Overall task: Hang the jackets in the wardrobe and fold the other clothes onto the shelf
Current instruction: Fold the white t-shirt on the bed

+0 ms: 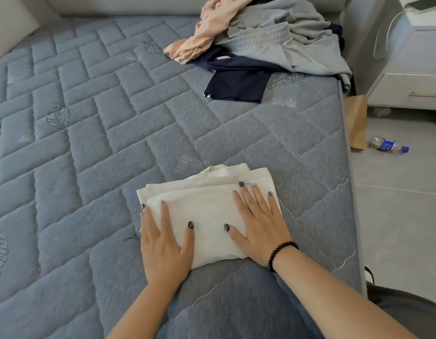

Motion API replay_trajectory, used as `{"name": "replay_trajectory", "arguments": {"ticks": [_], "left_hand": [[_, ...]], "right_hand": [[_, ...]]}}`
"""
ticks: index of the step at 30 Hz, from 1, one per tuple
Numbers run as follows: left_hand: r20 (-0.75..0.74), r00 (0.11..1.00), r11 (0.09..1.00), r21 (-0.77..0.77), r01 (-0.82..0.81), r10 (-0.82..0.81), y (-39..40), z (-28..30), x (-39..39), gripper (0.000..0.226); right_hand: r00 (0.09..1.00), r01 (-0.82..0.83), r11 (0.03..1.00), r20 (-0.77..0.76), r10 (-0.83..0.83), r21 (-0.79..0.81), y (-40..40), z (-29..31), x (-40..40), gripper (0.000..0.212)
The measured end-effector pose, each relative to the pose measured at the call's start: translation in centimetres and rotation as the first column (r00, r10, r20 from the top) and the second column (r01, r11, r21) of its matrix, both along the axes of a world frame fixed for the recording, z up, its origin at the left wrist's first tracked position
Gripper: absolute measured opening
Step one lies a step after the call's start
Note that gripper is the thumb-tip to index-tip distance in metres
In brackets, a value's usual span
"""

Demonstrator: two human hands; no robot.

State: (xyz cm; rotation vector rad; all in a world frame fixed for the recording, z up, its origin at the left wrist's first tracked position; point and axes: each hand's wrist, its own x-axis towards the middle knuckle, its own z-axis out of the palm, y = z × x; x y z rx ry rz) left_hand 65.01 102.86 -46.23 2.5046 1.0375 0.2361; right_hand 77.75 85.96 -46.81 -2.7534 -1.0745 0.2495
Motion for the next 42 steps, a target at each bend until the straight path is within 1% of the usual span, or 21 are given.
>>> {"name": "replay_trajectory", "arguments": {"ticks": [3, 5, 7, 9, 10, 12, 14, 16, 19, 21, 23, 25, 27, 29, 30, 31, 35, 37, 39, 41, 42], "left_hand": [[0.063, 0.977, 0.964, -0.183, -0.191, 0.205, -0.2, 0.9, 0.0, 0.098], [0.113, 0.935, 0.910, -0.297, -0.290, 0.336, 0.3, 1.4, -0.2, 0.088], [0.094, 0.892, 0.806, -0.478, -0.349, 0.442, 1.2, 2.0, -0.3, 0.070], [0.010, 0.891, 0.681, -0.649, -0.340, 0.454, 2.6, 2.5, -0.2, 0.053], [-0.018, 0.903, 0.622, -0.719, -0.311, 0.430, 3.3, 2.7, -0.1, 0.044], [-0.044, 0.934, 0.547, -0.801, -0.244, 0.354, 4.4, 3.3, 0.2, 0.036], [-0.013, 0.963, 0.590, -0.788, -0.175, 0.268, 5.0, 3.8, 0.9, 0.036], [0.043, 0.984, 0.698, -0.711, -0.090, 0.170, 5.1, 4.5, 2.0, 0.038], [0.151, 0.985, 0.799, -0.601, 0.025, 0.083, 4.6, 6.8, 4.1, 0.040], [0.245, 0.967, 0.821, -0.564, 0.085, 0.068, 4.5, 8.4, 5.5, 0.032], [0.339, 0.935, 0.829, -0.549, 0.109, 0.101, 4.7, 9.4, 6.6, 0.034], [0.387, 0.911, 0.833, -0.544, 0.098, 0.145, 5.1, 9.6, 7.6, 0.037], [0.314, 0.939, 0.862, -0.506, 0.038, 0.143, 5.4, 8.6, 8.7, 0.044], [0.107, 0.991, 0.890, -0.456, -0.019, 0.076, 5.8, 6.3, 9.6, 0.050], [0.021, 0.999, 0.892, -0.451, -0.027, 0.040, 5.9, 5.1, 9.9, 0.050], [-0.026, 0.999, 0.888, -0.459, -0.036, 0.027, 6.1, 4.0, 10.1, 0.050], [0.010, 0.995, 0.883, -0.461, -0.082, 0.098, 6.7, 2.3, 9.8, 0.038], [0.042, 0.995, 0.897, -0.438, -0.061, 0.088, 6.9, 1.8, 9.4, 0.034], [0.052, 0.994, 0.891, -0.450, -0.058, 0.092, 7.0, 1.7, 9.3, 0.041], [-0.003, 0.994, 0.826, -0.556, -0.094, 0.112, 7.0, 2.3, 9.7, 0.050], [-0.034, 0.992, 0.746, -0.656, -0.114, 0.121, 6.8, 2.8, 10.0, 0.048]], "right_hand": [[0.987, 0.141, 0.990, -0.086, -0.138, 0.024, -1.1, -0.3, 0.4, 0.082], [0.957, 0.255, 0.959, -0.172, -0.232, 0.121, -1.4, 0.0, 0.1, 0.084], [0.896, 0.412, 0.860, -0.303, -0.324, 0.300, -1.4, 0.5, -0.4, 0.084], [0.774, 0.612, 0.674, -0.488, -0.403, 0.413, -1.4, 1.2, -0.3, 0.076], [0.694, 0.695, 0.597, -0.593, -0.409, 0.402, -1.5, 1.5, -0.1, 0.071], [0.547, 0.793, 0.515, -0.752, -0.366, 0.326, -1.7, 2.0, 0.6, 0.061], [0.447, 0.828, 0.488, -0.849, -0.280, 0.275, -2.0, 2.4, 1.1, 0.059], [0.423, 0.826, 0.488, -0.882, -0.209, 0.281, -1.9, 2.9, 1.4, 0.061], [0.518, 0.794, 0.459, -0.839, -0.168, 0.398, -1.7, 4.2, 1.7, 0.054], [0.578, 0.782, 0.380, -0.802, -0.149, 0.494, -1.7, 5.5, 2.4, 0.049], [0.610, 0.780, 0.275, -0.781, -0.133, 0.562, -2.1, 6.7, 3.3, 0.048], [0.627, 0.774, 0.229, -0.766, -0.143, 0.590, -2.7, 7.3, 4.2, 0.048], [0.617, 0.780, 0.277, -0.764, -0.189, 0.562, -3.4, 7.0, 4.8, 0.049], [0.570, 0.800, 0.398, -0.777, -0.268, 0.449, -4.1, 5.7, 4.9, 0.053], [0.536, 0.811, 0.443, -0.787, -0.305, 0.381, -4.6, 4.7, 4.7, 0.055], [0.503, 0.825, 0.459, -0.799, -0.330, 0.330, -5.1, 3.9, 4.5, 0.055], [0.441, 0.870, 0.399, -0.818, -0.369, 0.289, -6.3, 2.0, 4.5, 0.052], [0.412, 0.874, 0.415, -0.838, -0.359, 0.252, -6.2, 1.8, 5.3, 0.051], [0.335, 0.892, 0.405, -0.894, -0.298, 0.199, -6.0, 1.7, 6.3, 0.051], [0.229, 0.914, 0.379, -0.957, -0.180, 0.147, -5.7, 1.7, 7.1, 0.051], [0.185, 0.918, 0.377, -0.975, -0.123, 0.127, -5.5, 1.7, 7.3, 0.049]]}}
